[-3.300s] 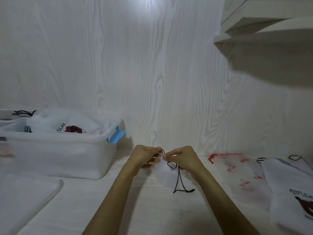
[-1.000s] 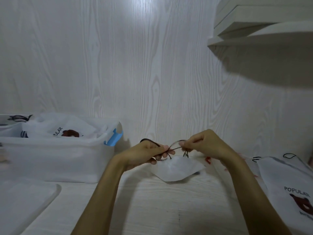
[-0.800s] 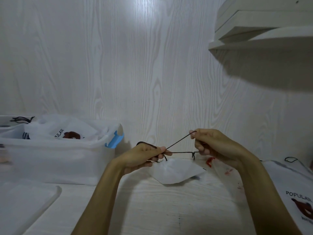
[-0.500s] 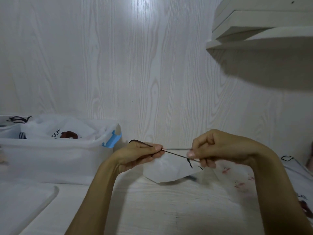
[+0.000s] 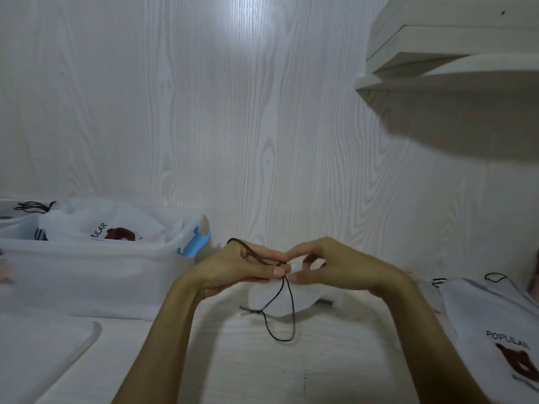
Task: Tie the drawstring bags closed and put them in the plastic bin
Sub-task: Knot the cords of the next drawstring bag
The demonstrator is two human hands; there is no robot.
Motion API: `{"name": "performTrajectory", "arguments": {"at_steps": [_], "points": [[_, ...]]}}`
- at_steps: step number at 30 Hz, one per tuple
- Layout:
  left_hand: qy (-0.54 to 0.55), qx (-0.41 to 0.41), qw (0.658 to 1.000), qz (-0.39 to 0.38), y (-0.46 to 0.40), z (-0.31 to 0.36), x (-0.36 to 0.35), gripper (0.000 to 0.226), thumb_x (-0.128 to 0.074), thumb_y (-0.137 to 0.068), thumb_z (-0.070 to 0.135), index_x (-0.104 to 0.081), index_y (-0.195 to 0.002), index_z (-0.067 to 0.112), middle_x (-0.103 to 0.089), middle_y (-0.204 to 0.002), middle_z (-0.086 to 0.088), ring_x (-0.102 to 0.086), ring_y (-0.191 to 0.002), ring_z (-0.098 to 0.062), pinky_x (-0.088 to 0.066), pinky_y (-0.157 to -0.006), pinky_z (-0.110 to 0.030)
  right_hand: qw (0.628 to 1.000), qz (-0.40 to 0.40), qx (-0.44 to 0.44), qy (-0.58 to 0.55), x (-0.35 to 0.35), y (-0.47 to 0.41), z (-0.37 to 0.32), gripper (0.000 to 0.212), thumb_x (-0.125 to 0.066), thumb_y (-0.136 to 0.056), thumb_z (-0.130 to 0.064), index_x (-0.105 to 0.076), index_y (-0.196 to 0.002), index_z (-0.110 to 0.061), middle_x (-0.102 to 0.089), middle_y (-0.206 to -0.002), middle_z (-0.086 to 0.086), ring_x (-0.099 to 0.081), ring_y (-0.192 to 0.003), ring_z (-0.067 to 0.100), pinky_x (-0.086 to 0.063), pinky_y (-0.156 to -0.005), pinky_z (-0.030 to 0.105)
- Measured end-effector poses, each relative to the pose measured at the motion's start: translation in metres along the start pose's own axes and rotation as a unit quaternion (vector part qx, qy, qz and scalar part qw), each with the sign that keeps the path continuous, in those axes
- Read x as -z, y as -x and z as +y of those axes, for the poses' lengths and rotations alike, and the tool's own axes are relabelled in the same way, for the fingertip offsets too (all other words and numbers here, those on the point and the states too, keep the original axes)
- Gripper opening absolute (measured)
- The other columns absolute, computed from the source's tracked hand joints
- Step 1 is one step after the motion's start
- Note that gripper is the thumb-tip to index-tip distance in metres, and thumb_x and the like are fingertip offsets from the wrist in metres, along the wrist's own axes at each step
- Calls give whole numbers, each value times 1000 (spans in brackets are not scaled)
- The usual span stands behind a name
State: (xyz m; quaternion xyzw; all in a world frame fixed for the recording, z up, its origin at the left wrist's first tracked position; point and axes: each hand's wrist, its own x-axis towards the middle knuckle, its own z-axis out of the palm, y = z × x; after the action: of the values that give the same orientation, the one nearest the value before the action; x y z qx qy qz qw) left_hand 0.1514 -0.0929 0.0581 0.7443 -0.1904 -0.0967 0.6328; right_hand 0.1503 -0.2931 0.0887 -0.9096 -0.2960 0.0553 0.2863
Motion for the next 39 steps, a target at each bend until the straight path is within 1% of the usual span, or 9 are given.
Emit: {"name": "performTrajectory", "arguments": {"at_steps": [4,8,15,22,27,29,32,37,39], "points": [[-61,-27,997,34,-2,1,2,25,-73,-77,2,-73,-94,21,-76,-85,3,-71,-88,-5,-50,-72,-9,994,63,-27,-85,-12,-9,6,19,-75,-78,-24,-75,-97,-18,-70,-83,-9,-58,-64,-8,-40,-63,10],[-105,-88,984,117,-5,0,5,20,-76,-74,2,-75,-92,12,-76,-83,3,-72,-83,-6,-51,-71,-9,981,97,-81,-149,-11,-10,8,14,-80,-72,-29,-76,-81,-20,-67,-69,0,-54,-58,3,-39,-51,16],[-82,-175,955,226,-15,-10,-8,16,-76,-75,2,-75,-86,14,-75,-78,1,-72,-76,-10,-54,-68,-15,968,68,-72,-232,-15,-10,7,25,-63,-86,-40,-76,-87,-19,-69,-76,0,-58,-60,6,-41,-53,17],[-104,-196,950,219,-15,-10,-10,20,-74,-77,2,-74,-81,22,-73,-73,13,-70,-73,-5,-52,-66,-12,917,50,-110,-379,-24,-20,17,25,-63,-88,-34,-71,-106,-19,-65,-75,-5,-52,-54,5,-43,-57,18],[-83,-181,959,203,-14,-9,-6,15,-76,-75,4,-76,-85,14,-75,-78,4,-72,-77,-9,-52,-69,-13,936,139,-106,-306,-27,-21,22,9,-73,-80,-25,-77,-86,-20,-69,-76,-4,-54,-67,8,-41,-57,16],[-94,-165,964,188,-14,-10,-7,14,-77,-74,5,-77,-86,12,-76,-78,2,-72,-77,-9,-52,-69,-13,950,265,-97,-131,-26,-22,22,4,-72,-78,-26,-74,-77,-23,-67,-68,-10,-58,-62,6,-41,-54,15],[-97,-158,968,169,-15,-11,-12,15,-77,-75,7,-77,-89,8,-76,-80,1,-72,-79,-9,-52,-72,-13,904,407,-81,104,-30,-23,16,4,-66,-76,-26,-64,-75,-22,-62,-70,-9,-57,-62,9,-39,-52,21],[-124,-149,963,187,-18,-8,-12,11,-77,-77,15,-78,-87,17,-75,-78,8,-70,-77,-3,-50,-69,-9,836,530,34,142,-47,-33,25,5,-67,-77,-12,-62,-76,-14,-61,-66,-5,-54,-49,14,-40,-46,26],[-125,-142,965,183,-17,-7,-9,11,-77,-78,16,-78,-88,17,-75,-79,7,-70,-77,-3,-51,-70,-10,859,510,16,-47,-47,-36,22,4,-66,-81,-9,-65,-82,-13,-66,-69,-5,-59,-51,11,-46,-50,22]]}}
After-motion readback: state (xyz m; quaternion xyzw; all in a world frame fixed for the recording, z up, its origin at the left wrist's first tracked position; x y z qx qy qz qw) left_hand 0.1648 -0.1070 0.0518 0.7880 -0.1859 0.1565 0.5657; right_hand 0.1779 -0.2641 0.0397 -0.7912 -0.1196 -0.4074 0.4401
